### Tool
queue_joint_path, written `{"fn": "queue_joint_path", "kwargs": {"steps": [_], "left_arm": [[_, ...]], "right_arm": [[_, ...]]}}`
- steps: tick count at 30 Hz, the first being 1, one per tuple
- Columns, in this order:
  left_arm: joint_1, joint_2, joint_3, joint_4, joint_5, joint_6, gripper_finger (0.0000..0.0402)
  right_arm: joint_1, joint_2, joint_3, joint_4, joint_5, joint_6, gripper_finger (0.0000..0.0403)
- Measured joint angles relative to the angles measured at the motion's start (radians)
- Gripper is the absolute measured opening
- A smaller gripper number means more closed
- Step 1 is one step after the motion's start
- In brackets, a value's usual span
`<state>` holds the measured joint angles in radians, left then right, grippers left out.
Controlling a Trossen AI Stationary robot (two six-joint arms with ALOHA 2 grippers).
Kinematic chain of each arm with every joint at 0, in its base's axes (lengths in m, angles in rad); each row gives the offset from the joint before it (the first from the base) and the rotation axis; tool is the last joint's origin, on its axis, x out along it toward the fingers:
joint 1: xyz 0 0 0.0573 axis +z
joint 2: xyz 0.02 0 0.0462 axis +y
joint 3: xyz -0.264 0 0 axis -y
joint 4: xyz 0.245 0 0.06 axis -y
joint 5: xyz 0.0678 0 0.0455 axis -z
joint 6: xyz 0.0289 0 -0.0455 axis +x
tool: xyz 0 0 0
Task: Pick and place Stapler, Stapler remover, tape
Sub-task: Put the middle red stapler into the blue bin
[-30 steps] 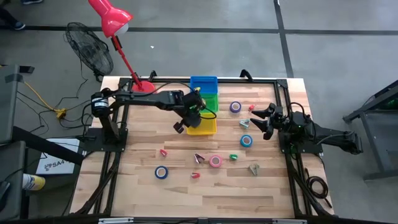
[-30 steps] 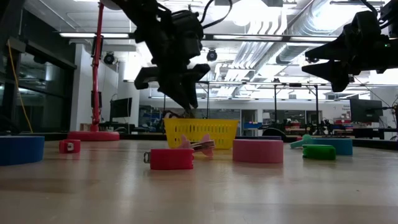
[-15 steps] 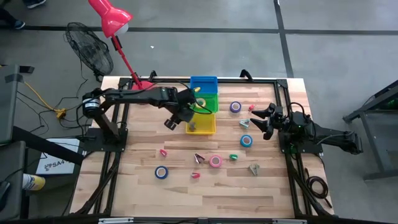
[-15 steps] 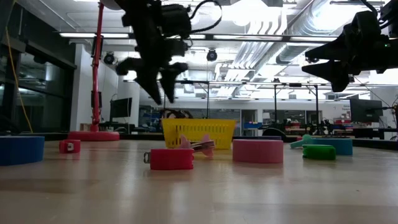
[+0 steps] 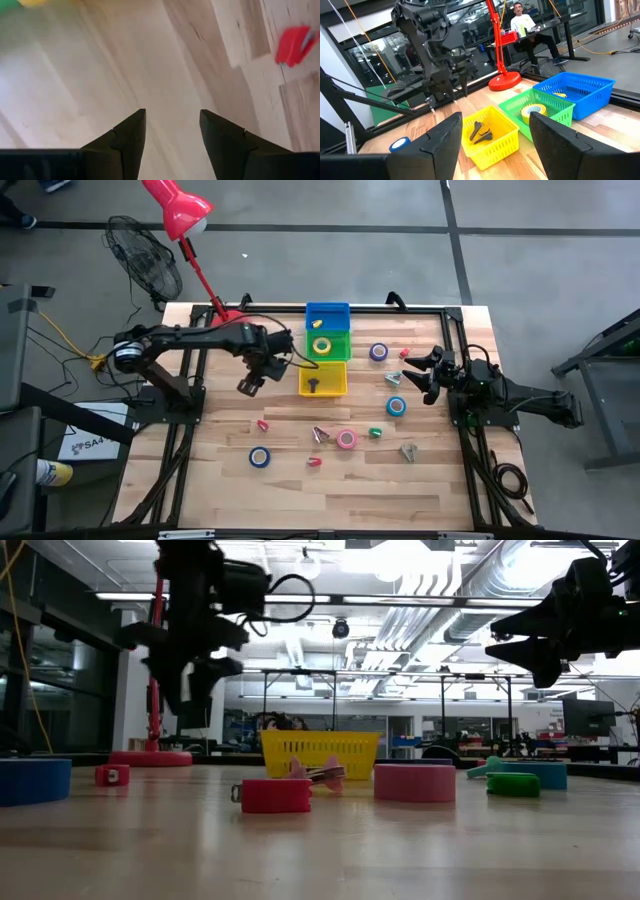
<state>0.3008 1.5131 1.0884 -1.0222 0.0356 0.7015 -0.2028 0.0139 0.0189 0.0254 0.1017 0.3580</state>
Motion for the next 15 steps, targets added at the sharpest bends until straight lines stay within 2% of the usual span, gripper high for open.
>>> {"fn": "queue_joint_path", "kwargs": {"steps": [7, 15], "left_arm": [[-0.009, -0.083, -0.151, 0.102, 0.093, -0.055, 0.0184], [-0.098, -0.153, -0.282, 0.250, 0.106, 0.088, 0.0184]], "right_arm": [[0.000, 0.000, 0.000, 0.000, 0.000, 0.000, 0.0222], [0.000, 0.000, 0.000, 0.000, 0.000, 0.000, 0.0222]]}}
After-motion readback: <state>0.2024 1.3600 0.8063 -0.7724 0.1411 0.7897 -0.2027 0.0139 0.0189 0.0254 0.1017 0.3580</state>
